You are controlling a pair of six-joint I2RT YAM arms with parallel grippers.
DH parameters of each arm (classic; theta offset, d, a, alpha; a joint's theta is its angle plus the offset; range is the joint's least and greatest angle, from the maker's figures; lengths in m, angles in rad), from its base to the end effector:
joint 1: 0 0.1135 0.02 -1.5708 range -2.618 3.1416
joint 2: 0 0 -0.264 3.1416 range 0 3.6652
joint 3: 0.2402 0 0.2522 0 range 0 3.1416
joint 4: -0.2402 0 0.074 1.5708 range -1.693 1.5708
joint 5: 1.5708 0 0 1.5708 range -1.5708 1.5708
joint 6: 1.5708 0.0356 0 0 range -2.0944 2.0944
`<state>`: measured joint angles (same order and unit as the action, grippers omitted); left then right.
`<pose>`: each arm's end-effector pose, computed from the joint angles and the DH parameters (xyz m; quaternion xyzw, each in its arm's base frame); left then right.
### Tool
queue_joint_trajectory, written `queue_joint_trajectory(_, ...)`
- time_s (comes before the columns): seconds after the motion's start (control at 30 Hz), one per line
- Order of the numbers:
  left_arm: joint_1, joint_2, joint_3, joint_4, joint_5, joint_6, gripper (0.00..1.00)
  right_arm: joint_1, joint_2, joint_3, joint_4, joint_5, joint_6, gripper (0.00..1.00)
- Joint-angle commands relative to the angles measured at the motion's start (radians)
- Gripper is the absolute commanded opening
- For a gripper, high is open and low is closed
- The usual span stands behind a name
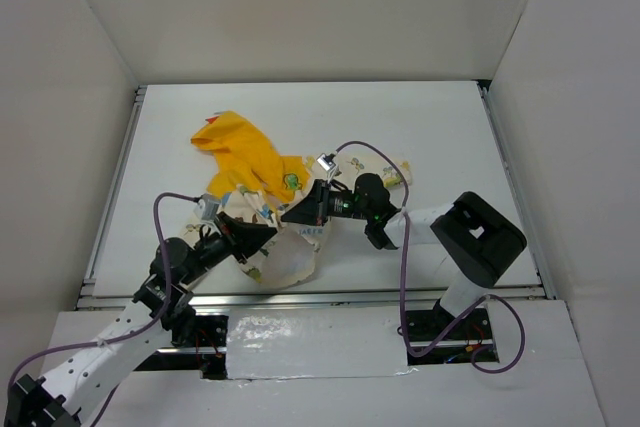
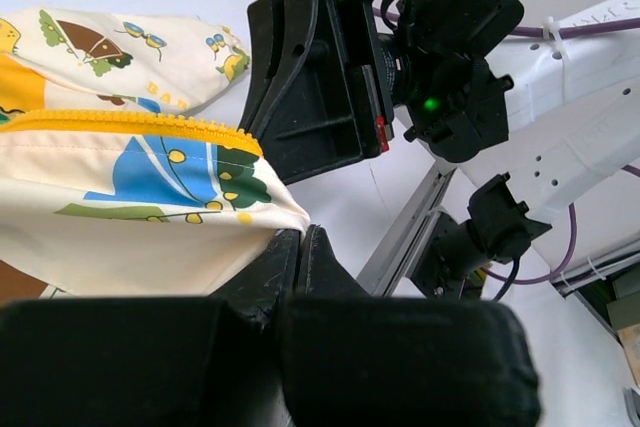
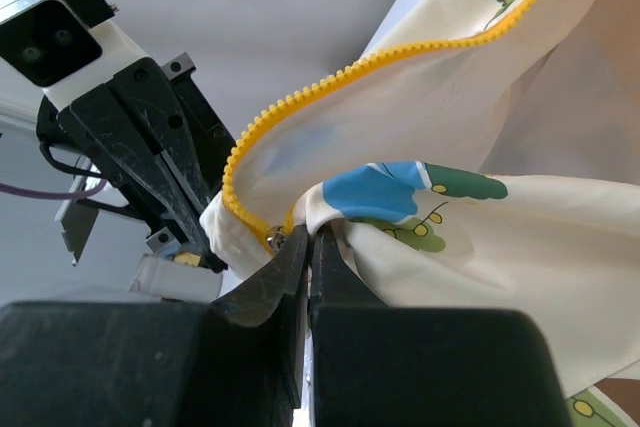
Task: Zip up the jacket
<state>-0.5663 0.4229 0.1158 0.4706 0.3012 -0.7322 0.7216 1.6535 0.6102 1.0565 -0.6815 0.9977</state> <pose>0.1103 -0.0827 0.2226 0.0610 0.6470 -0.5331 0.5418 0.2244 0.2273 0.1965 -0.1445 0.6885 0.6615 0.2600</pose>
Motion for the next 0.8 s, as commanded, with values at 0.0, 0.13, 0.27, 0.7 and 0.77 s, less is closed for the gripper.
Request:
queue_joint_trajectory(0.0,-0.007,-0.042,-0.005,-0.041,-0.031,0.019,0.0,-0.002,-0.047,0.008,0.099,-0.029,-0.013,0.0)
queue_joint_trajectory(0.13,-0.007,-0.068,0.004,-0.154,-0.169,0.017,0.0,-0.007,-0.077,-0.046,0.123,0.002,-0.021,0.0)
queue_joint_trajectory(0.27,-0.007,-0.062,-0.004,-0.15,-0.13,0.033,0.0,-0.01,-0.043,-0.066,0.302,-0.065,0.028,0.0)
queue_joint_trajectory(0.7,-0.007,-0.101,-0.036,-0.073,-0.05,0.014,0.16,-0.022,-0.003,-0.069,0.381,-0.105,0.048,0.0)
queue_joint_trajectory(0.77,-0.007,-0.084,-0.038,-0.053,-0.036,0.002,0.36,-0.022,-0.006,-0.069,0.379,-0.108,0.042,0.0)
